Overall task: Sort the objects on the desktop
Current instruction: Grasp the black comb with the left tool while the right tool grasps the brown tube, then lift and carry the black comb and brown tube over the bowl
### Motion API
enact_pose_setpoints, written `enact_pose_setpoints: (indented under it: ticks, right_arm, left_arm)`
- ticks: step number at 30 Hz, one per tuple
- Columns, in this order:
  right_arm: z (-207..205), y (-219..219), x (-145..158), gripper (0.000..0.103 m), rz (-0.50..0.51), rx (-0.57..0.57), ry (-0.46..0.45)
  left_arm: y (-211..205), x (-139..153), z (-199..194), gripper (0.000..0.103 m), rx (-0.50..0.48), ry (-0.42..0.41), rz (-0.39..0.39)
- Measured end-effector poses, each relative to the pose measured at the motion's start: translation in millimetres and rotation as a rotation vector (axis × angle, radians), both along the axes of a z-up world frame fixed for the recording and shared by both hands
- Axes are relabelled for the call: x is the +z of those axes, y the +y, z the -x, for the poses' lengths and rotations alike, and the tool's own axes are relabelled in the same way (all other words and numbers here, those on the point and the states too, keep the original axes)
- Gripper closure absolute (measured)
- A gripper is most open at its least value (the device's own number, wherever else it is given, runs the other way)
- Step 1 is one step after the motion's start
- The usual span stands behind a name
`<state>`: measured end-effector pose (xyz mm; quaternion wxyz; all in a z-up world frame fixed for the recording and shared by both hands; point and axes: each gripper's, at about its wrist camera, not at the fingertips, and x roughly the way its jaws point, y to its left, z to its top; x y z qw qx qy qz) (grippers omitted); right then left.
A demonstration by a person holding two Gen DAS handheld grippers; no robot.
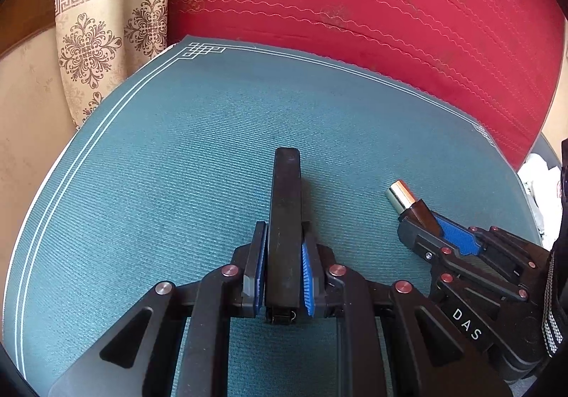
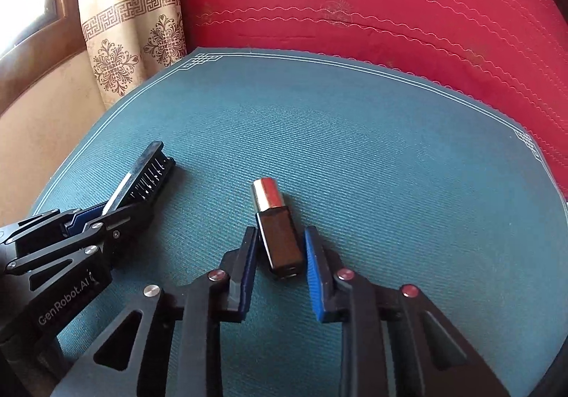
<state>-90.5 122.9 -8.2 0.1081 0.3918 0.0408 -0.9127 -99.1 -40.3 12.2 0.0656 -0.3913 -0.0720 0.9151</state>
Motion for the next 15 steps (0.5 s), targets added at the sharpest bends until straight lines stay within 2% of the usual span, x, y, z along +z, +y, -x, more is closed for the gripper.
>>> enact_pose_setpoints:
  ticks: [6,15]
  right_arm:
    - [-19.3,14.6,5.4,0.080,0.035,-0.033,-0.006]
    - [-60.9,45.2,10.1,0.081,0.134,-0.118,-0.016]
  left_arm:
    - [6.5,1.3,-7.3,0.085,-0.053,0.001,-0.061]
    - [28.4,11.2,-22.7,0.085,-0.116,0.044,-0.056]
